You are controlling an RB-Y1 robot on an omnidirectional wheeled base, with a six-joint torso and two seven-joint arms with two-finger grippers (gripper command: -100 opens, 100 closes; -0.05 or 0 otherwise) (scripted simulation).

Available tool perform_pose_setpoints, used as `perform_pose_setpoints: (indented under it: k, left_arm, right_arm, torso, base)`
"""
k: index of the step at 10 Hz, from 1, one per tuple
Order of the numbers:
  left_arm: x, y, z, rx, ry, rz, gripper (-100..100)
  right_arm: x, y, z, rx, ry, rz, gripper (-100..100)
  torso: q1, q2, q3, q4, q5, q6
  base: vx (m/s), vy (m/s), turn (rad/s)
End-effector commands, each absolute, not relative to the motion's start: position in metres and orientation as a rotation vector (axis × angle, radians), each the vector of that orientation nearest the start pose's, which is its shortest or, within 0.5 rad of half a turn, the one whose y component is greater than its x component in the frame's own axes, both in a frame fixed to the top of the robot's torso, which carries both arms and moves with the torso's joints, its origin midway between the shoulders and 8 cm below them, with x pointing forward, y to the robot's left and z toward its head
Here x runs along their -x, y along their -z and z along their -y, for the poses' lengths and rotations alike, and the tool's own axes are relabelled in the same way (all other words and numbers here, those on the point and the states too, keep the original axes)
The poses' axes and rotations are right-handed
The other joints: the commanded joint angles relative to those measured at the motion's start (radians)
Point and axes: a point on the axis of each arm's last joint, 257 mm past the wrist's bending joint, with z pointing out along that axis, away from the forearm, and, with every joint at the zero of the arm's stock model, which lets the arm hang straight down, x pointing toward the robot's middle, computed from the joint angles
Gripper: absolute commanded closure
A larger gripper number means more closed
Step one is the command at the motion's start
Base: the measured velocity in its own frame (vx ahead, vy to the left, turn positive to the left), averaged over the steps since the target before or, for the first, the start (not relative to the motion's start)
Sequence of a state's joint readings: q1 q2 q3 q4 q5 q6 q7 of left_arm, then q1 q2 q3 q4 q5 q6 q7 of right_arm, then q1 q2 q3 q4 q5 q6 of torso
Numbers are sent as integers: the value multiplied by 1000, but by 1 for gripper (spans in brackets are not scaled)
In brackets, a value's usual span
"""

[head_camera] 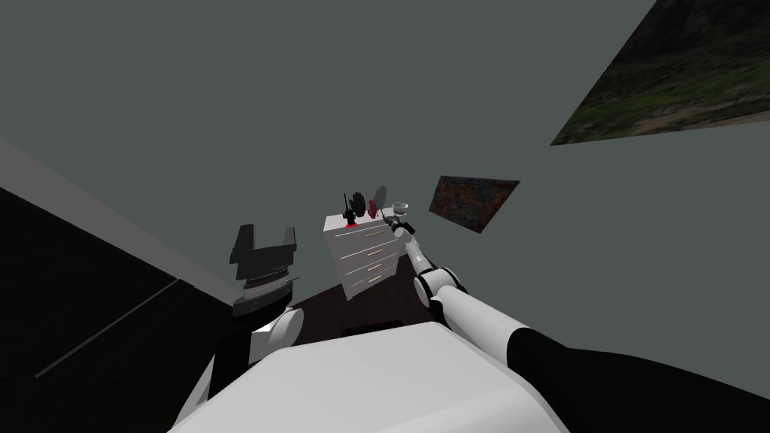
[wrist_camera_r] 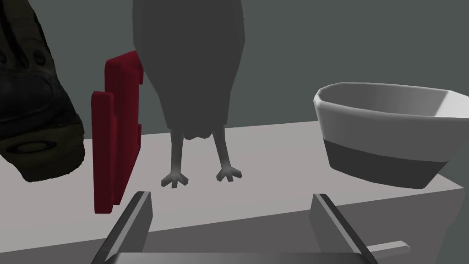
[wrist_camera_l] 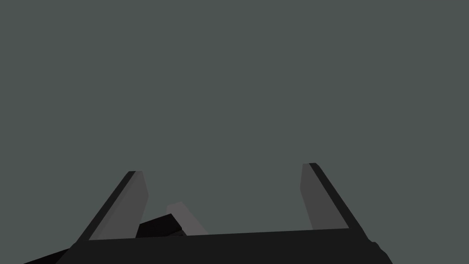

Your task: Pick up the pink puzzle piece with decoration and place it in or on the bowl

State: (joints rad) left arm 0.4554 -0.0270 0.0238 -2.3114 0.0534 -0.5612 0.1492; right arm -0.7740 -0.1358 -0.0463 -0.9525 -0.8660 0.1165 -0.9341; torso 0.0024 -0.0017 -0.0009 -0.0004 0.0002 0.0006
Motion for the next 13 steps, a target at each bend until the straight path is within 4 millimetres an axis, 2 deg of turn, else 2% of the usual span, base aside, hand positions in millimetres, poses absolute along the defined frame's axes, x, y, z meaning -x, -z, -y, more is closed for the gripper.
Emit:
perform_pose_setpoints:
  k: [1,2,5,8,9,11,12,13]
  left_arm:
    - [-325,-63,-288,642,1495,-423,0]
    - [-325,-63,-288,642,1495,-423,0]
    - [-325,-63,-288,642,1495,-423,0]
    - [-325,-63,-288,642,1495,-423,0]
    - [-325,-63,-288,642,1495,-423,0]
    - [-325,-63,-288,642,1495,-423,0]
    - [-325,-63,-288,642,1495,-423,0]
    - [-325,-63,-288,642,1495,-423,0]
  right_arm:
    - [-722,89,116,2053,2031,179,-100]
    - [-722,89,116,2053,2031,179,-100]
    - [-725,85,74,2048,1920,219,-100]
    - [-724,84,62,2046,1892,230,-100]
    - [-723,82,44,2043,1850,245,-100]
    - [-725,82,48,2043,1859,243,-100]
    - [-724,82,47,2043,1856,244,0]
    - [-728,86,70,2064,1847,228,-100]
  torso:
    - [0,0,0,0,0,0]
    - [1,0,0,0,0,0]
    - [0,-1,-1,0,0,0]
    - [0,-1,-1,0,0,0]
    - [-1,-1,-1,0,0,0]
    - [-2,-3,-2,-1,0,0]
    - [-2,-1,-1,-1,-1,0]
    - [-2,0,0,0,-1,1]
  base:
    - [18,36,-17]
    - [13,30,-4]
    - [30,28,-18]
    - [28,19,-9]
    - [60,8,-26]
    - [41,2,-8]
    - [0,0,0]
    - [16,53,45]
